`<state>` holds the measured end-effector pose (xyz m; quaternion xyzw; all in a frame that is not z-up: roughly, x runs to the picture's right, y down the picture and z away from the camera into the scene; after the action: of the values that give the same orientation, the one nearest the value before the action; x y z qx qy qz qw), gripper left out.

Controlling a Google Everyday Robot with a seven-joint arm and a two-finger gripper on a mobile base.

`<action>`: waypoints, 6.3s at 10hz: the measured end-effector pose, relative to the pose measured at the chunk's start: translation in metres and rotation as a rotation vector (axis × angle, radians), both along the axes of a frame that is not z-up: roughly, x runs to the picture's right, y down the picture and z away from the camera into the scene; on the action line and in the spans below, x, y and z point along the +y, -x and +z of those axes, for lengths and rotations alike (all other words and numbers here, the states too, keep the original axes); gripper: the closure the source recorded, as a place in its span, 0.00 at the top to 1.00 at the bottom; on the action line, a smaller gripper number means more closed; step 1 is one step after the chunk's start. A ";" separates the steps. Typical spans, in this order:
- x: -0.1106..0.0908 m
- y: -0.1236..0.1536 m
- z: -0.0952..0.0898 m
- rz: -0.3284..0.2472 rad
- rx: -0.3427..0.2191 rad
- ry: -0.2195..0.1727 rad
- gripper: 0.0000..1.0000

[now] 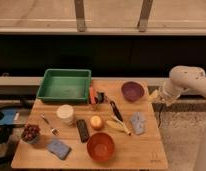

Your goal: Place banana in red bowl

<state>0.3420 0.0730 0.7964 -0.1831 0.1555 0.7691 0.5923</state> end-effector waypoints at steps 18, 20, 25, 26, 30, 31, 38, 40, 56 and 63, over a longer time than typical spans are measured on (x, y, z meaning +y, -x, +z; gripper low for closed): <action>-0.003 0.102 0.007 -0.112 -0.210 0.002 0.68; 0.008 0.141 -0.003 -0.183 -0.288 0.010 0.68; 0.034 0.174 -0.026 -0.279 -0.393 0.038 0.68; 0.033 0.175 -0.026 -0.280 -0.393 0.038 0.68; 0.048 0.191 -0.013 -0.344 -0.388 0.101 0.68; 0.056 0.207 -0.004 -0.372 -0.390 0.128 0.68; 0.094 0.221 0.004 -0.391 -0.385 0.212 0.68; 0.108 0.215 0.008 -0.356 -0.389 0.236 0.68; 0.105 0.218 0.000 -0.295 -0.377 0.182 0.00; 0.071 0.258 -0.062 -0.322 -0.603 0.040 0.00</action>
<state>0.0838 0.1435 0.7345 -0.3868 0.0155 0.5736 0.7219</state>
